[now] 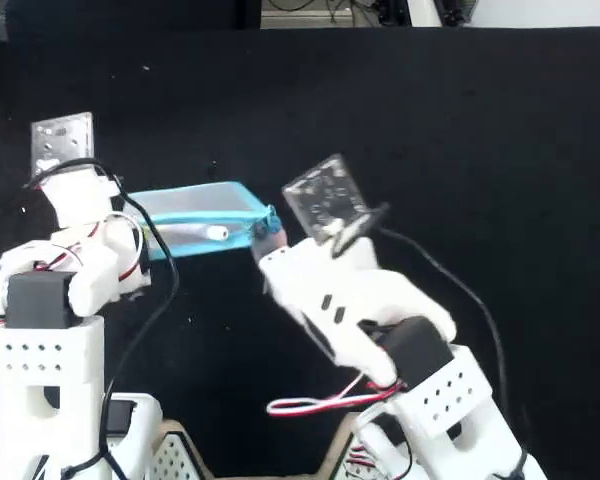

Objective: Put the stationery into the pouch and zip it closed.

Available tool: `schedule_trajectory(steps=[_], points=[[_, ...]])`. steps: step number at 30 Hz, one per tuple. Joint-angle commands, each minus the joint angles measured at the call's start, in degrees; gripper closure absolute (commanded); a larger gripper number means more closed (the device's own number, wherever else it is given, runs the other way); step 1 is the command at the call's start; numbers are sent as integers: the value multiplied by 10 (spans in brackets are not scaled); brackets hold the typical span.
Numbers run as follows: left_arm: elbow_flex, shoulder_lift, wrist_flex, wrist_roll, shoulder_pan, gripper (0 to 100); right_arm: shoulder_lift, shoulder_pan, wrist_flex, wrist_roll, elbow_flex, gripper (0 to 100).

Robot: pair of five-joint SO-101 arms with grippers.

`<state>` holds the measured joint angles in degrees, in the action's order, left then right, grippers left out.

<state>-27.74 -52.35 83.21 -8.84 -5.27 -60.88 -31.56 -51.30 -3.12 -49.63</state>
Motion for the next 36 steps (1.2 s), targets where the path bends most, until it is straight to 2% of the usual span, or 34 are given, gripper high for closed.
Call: schedule_trajectory(steps=[1, 5, 9, 14, 22, 25, 27, 30, 36], points=[[89, -3, -2, -1, -1, 970, -37, 62, 13, -33, 0, 832], [131, -2, 2, -1, 0, 970, -118, 109, 20, -48, -53, 832], [147, 15, 1, -4, 0, 970, -196, 113, 55, -47, -121, 835], [160, 148, 4, -3, 0, 970, -263, 113, 70, -44, -163, 835], [368, 354, 171, -4, 0, 970, -281, 113, 70, -43, -167, 836], [405, 378, 177, -4, -3, 970, -281, 113, 69, -43, -150, 836], [396, 375, 177, -4, 0, 970, -276, 95, 69, -22, -127, 837], [374, 371, 176, -5, 1, 970, -222, 16, 33, 34, -67, 848], [348, 327, 170, -5, 1, 970, -16, -76, -26, 33, 109, 878]])
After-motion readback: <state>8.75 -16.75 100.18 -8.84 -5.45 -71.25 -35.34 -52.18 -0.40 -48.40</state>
